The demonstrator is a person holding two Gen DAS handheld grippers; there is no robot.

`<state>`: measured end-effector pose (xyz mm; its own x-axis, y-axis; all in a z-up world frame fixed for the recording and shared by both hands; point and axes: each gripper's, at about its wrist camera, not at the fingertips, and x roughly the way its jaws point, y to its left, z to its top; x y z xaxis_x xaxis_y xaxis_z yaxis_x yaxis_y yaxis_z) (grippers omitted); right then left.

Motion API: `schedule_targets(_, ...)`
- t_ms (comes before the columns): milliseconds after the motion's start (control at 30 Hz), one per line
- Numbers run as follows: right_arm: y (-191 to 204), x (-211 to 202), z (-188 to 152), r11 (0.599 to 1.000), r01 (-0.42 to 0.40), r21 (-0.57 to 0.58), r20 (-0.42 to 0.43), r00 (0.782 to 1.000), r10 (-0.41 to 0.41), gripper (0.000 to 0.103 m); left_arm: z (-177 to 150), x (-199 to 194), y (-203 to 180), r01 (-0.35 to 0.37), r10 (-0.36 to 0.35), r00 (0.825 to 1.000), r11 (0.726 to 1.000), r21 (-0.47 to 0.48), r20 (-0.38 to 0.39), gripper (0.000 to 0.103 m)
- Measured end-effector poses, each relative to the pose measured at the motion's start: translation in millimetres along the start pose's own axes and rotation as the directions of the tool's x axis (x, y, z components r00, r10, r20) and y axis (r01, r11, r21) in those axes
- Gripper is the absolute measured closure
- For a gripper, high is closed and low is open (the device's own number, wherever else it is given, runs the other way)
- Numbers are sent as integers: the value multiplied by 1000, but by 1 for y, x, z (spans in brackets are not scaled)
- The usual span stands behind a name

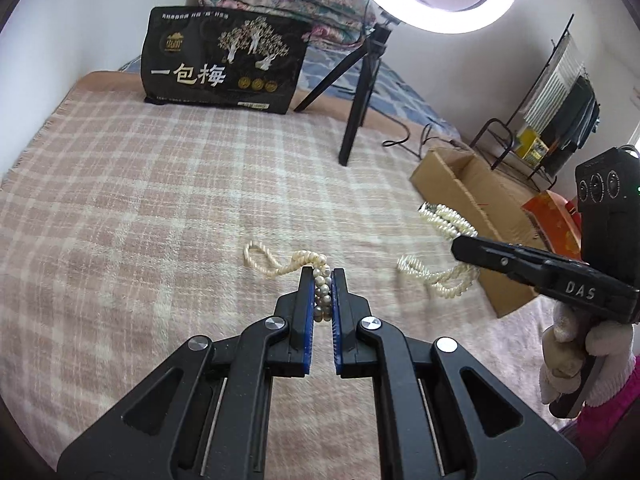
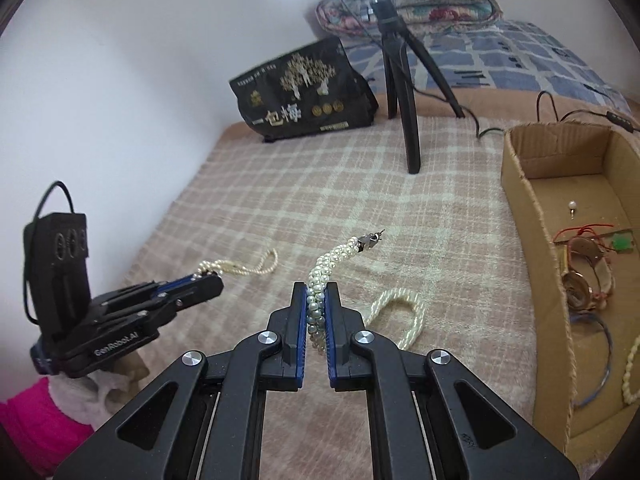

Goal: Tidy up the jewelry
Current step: 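Lift both pearl strands and carry them over the cardboard box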

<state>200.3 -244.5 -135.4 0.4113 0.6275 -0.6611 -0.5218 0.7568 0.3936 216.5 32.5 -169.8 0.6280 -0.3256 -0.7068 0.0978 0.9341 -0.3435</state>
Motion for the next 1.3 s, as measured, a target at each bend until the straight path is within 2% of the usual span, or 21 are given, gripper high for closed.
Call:
schedule_targets(233,12,-38,3,999,-35,-9,107,994,36,97,-1,-27,-8,45,-45,999,999,-16,26,98)
schedule_targets(467,16,-69,10,998,-55,-21,200,978,58,97,7,-45,-19,48,-47,997,999,-18,59,98)
schedule_targets(767,-2,-97,24,999,-36,-4,275,961,36,97,33,-57,-64,61,-68,991,996,64,111,98)
schedule_targets(967,-18,-112,35,1000,20,10,303,953,-22,97,45,-54,-98,91,-105,987,989,113,121,98)
schedule_targets(1200,-42,-123,47,987,158,-20,290,946,-146,97,55,-44,-140,138,-160,980,976,169,122,98)
schedule_targets(1300,-57,-128,50,973,229,-25,283,935,-213,97,58,-36,-157,158,-182,976,969,187,117,98)
